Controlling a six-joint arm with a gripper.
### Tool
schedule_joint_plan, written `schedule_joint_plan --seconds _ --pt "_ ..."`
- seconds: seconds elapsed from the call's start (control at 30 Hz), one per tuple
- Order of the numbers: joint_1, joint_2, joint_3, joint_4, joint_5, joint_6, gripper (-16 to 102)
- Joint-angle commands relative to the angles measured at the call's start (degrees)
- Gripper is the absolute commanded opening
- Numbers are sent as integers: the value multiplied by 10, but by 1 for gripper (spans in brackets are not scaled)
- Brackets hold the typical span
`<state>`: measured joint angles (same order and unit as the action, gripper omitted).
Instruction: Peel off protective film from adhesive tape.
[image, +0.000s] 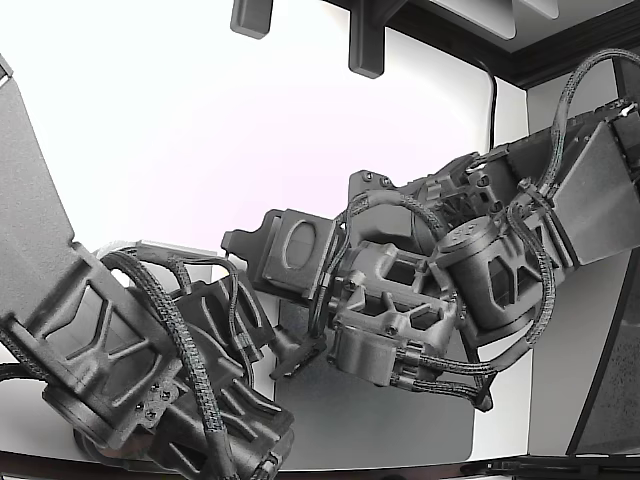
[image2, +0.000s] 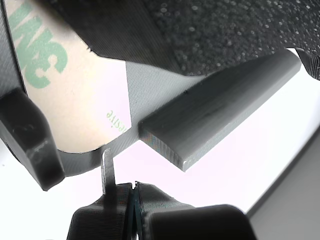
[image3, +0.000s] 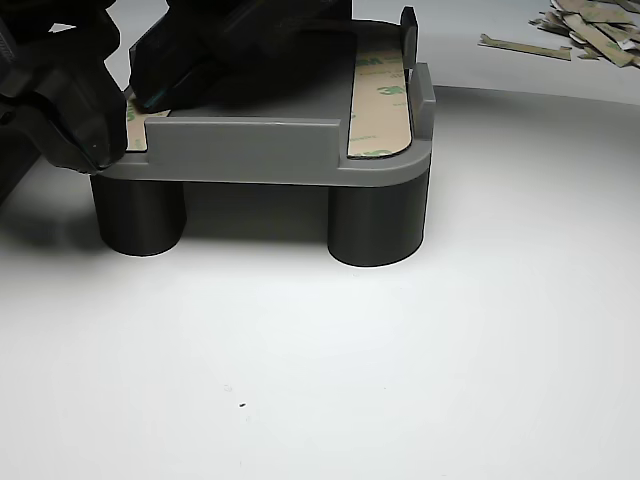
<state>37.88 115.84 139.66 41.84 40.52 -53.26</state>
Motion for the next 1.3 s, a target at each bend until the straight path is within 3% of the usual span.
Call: schedule_joint_plan --seconds 0.0,1.27 --pt "-4 9 -16 -2 3 -1 -11" --pt "0 -3 -26 5 9 -2 -11"
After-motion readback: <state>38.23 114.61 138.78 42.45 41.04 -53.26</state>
